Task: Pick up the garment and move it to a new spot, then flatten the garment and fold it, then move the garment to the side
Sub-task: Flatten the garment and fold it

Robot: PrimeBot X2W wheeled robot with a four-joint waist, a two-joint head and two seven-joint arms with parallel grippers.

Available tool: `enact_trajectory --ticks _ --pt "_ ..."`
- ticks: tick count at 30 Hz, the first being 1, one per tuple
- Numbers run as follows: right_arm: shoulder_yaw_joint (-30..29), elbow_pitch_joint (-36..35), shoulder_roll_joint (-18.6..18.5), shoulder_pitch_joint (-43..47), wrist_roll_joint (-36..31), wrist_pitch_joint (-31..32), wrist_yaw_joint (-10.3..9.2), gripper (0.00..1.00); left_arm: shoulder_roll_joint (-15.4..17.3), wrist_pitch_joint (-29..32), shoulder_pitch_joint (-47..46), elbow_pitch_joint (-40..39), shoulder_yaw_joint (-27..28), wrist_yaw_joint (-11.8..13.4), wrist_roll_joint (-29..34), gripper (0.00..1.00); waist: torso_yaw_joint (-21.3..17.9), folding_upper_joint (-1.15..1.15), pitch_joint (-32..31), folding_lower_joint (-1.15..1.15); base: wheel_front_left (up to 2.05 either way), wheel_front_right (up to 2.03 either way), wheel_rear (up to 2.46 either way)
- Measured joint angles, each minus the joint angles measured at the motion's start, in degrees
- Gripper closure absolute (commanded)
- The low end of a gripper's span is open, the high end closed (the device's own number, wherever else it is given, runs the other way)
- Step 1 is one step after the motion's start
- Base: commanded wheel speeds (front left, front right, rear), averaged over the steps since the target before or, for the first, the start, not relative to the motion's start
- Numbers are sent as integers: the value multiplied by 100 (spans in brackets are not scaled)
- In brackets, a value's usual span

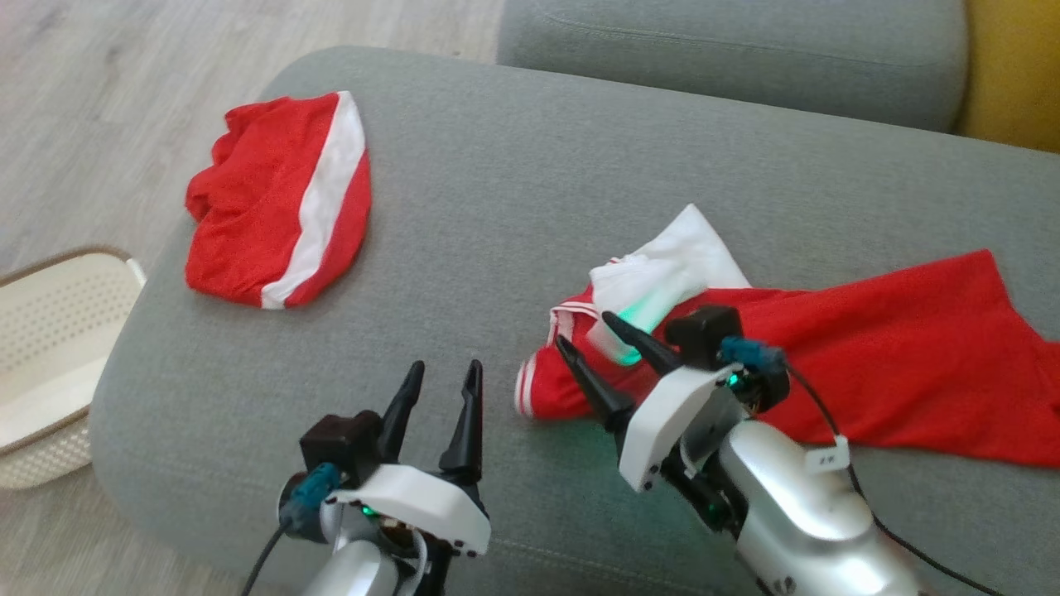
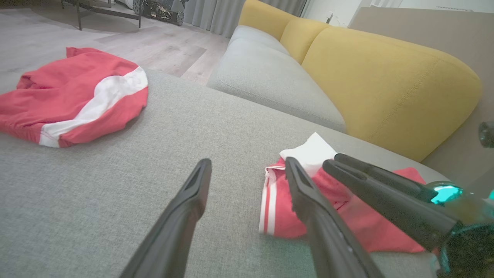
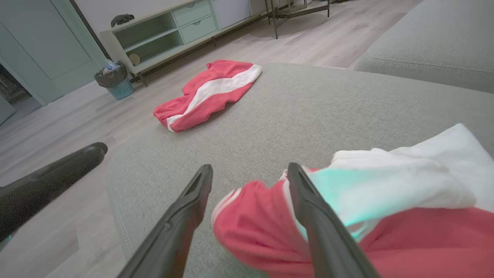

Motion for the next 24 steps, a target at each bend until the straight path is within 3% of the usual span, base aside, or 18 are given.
enact_trajectory --ticks 4,11,17,24 --pt "-318 85 3 -135 -19 -43 0 0 0 0 0 -29 113 0 1 0 -155 0 -35 0 0 0 0" --pt "-1771 52 -71 -188 -762 -381 0 0 0 0 -1 -147 189 1 0 0 -619 0 -131 0 0 0 0" --pt "-2927 -827 -99 456 -984 -743 0 0 -1 -1 -12 -146 257 8 -8 0 -1107 0 -192 0 0 0 0" --pt "-3711 -1959 -11 1734 -1183 -960 0 0 -2 -1 -40 76 327 111 -60 0 -1635 0 -231 0 0 0 0"
